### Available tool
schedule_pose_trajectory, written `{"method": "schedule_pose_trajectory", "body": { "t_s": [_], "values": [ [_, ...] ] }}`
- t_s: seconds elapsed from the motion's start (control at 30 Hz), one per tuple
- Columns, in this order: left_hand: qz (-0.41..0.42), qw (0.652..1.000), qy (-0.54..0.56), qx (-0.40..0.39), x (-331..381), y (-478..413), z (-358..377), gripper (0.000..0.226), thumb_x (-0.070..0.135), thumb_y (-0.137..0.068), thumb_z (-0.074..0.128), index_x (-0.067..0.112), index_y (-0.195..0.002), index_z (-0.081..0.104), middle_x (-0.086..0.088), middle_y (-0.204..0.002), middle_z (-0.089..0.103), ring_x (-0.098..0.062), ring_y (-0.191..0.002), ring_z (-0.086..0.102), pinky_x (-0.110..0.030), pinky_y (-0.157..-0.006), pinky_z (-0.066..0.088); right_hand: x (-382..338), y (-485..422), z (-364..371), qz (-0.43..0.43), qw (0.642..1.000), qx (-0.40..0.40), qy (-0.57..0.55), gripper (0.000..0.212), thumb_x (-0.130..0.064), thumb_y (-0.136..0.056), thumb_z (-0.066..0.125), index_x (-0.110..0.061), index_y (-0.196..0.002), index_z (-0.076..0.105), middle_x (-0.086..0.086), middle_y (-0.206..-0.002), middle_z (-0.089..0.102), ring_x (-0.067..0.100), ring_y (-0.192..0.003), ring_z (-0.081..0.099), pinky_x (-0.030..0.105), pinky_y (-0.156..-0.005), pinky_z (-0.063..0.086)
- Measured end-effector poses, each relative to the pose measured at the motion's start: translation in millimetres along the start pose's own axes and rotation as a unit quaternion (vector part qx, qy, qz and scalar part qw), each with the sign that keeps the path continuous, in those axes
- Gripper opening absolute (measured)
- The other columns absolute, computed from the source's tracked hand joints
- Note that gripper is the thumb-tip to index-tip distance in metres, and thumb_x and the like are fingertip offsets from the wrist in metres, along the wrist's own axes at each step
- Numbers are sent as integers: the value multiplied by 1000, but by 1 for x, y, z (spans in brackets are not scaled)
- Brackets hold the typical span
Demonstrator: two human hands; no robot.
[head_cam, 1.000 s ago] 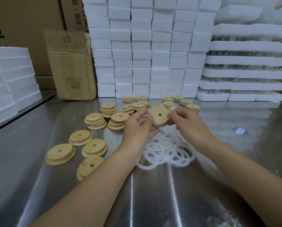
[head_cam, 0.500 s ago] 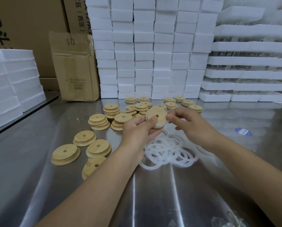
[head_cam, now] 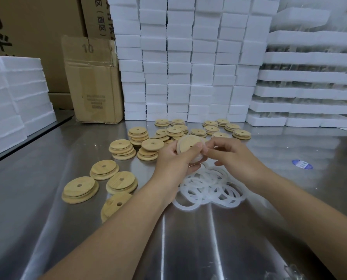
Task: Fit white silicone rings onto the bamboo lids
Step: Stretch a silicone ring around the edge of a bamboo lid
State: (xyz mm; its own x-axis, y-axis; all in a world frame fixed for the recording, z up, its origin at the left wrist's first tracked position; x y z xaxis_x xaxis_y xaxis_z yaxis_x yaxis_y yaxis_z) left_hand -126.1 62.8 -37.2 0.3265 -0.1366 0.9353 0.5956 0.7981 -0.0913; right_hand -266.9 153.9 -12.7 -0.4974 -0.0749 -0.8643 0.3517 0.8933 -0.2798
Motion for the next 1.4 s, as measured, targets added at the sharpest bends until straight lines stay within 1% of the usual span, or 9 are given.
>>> {"method": "schedule_pose_trajectory", "body": {
  "t_s": [0.13, 0.3, 0.4, 0.5, 0.6, 0.77, 0.93, 1.07, 1.4],
  "values": [
    [-14, 998, 23, 59, 1, -2, -2, 15, 28, -97, 79, 16, -107, 80, -3, -99, 84, -13, -86, 79, -23, -71, 63, -2, 1, 1, 24, 999, -19, -33, 22, -20, -102, 65, -19, -81, 73, 1, -113, 77, 12, -101, 69, 32, -91, 49],
    [-52, 992, 81, 76, 6, 0, -1, 13, 29, -96, 81, 17, -94, 79, 3, -72, 78, -5, -50, 68, -16, -45, 50, -8, 0, 5, 29, 995, -20, -89, 35, -15, -100, 66, -28, -68, 72, 9, -121, 73, 14, -102, 66, 37, -91, 48],
    [-50, 995, 58, 63, 4, 0, 1, 20, 36, -95, 80, 19, -107, 80, 2, -87, 82, -5, -66, 72, -19, -55, 54, -11, 3, 5, 27, 994, -17, -101, 31, -13, -101, 64, -25, -75, 76, 14, -122, 72, 11, -96, 65, 42, -95, 49],
    [-60, 995, 66, 54, 6, 0, 1, 28, 39, -94, 80, 22, -117, 79, 4, -98, 80, -10, -85, 68, -24, -67, 49, -10, 2, 0, 27, 995, 12, -99, 17, -19, -102, 64, -15, -92, 78, 1, -114, 78, 10, -100, 69, 42, -98, 52],
    [-74, 991, 86, 66, 8, -1, -3, 33, 35, -94, 81, 20, -123, 77, 5, -96, 76, -11, -83, 63, -23, -63, 44, -8, 1, -3, 27, 994, 34, -97, 18, -23, -103, 65, -11, -97, 77, -9, -95, 75, 6, -96, 69, 39, -94, 53],
    [-62, 992, 105, 37, 8, -2, -7, 38, 22, -97, 77, 14, -134, 69, 4, -99, 81, -11, -86, 76, -23, -72, 57, -4, 1, 2, 10, 998, 16, -54, 13, -24, -101, 68, -16, -94, 75, 0, -104, 75, 17, -102, 71, 38, -89, 55],
    [-57, 989, 134, 18, 10, -3, -4, 23, 17, -105, 65, 24, -126, 70, 1, -104, 82, -9, -78, 78, -23, -68, 59, -6, 2, 6, -43, 997, -12, -57, 9, -20, -93, 80, -16, -97, 73, 0, -98, 75, 12, -85, 69, 23, -74, 55],
    [-89, 981, 170, 8, 11, -1, 1, 20, 14, -110, 55, 20, -123, 69, -10, -123, 74, -17, -90, 72, -25, -69, 56, -4, 1, 10, -81, 996, -12, -37, 13, -15, -89, 84, -15, -94, 72, -7, -94, 73, 13, -86, 68, 20, -78, 51],
    [-112, 986, 123, -7, 8, 3, 7, 21, 17, -113, 46, 26, -107, 63, -2, -96, 69, -13, -66, 54, -24, -58, 38, -7, 4, 17, -128, 992, -12, -9, 13, -15, -91, 82, -12, -85, 71, -5, -83, 76, 9, -81, 72, 14, -78, 52]
  ]
}}
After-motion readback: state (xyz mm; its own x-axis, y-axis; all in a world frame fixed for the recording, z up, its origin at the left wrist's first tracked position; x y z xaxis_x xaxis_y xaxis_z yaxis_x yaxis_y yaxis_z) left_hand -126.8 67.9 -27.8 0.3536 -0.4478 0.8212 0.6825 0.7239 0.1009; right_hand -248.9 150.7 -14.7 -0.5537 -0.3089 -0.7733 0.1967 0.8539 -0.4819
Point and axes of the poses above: each hand's wrist, its own y-axis away from the middle knuckle, its own z-axis out of the palm, x = y × z, the point moved 2 cm from there along -y, towards the middle knuckle
